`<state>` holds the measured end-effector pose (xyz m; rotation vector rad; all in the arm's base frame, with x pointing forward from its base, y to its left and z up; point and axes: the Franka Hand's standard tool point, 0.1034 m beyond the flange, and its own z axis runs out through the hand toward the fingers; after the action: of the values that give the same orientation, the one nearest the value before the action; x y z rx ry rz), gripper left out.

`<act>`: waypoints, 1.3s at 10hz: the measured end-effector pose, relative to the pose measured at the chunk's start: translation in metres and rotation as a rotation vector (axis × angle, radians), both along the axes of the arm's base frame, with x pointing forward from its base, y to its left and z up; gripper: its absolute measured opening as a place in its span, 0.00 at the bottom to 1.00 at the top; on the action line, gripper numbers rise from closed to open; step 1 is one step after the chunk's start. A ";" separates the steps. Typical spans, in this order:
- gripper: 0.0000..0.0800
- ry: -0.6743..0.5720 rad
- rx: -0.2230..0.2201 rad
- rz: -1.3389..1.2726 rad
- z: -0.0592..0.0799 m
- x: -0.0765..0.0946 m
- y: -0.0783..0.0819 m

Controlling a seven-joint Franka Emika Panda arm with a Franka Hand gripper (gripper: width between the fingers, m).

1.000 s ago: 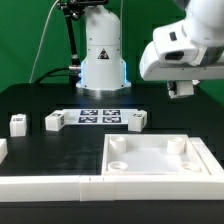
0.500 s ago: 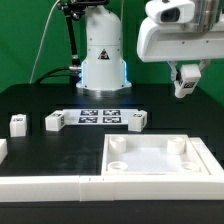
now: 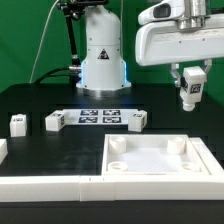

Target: Assemble one leg

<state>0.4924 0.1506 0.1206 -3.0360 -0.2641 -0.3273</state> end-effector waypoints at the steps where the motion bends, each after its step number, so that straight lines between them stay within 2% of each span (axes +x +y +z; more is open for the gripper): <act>1: 0.36 -0.017 -0.007 0.024 0.001 0.016 -0.007; 2: 0.36 -0.031 -0.012 0.041 0.003 0.027 -0.013; 6: 0.36 -0.035 -0.015 0.058 0.000 0.026 -0.013; 7: 0.36 -0.051 -0.021 0.088 -0.006 0.029 -0.018; 9: 0.36 -0.077 -0.028 0.111 -0.006 0.058 -0.026; 11: 0.36 -0.094 -0.027 0.119 -0.010 0.079 -0.026; 13: 0.36 -0.132 -0.037 0.161 -0.021 0.100 -0.031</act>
Offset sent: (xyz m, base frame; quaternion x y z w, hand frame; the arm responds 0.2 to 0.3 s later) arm 0.0000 0.0000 0.0000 0.0000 0.0000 0.0000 1.0000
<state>0.5923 0.1194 0.0991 -3.0070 -0.5252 -0.5155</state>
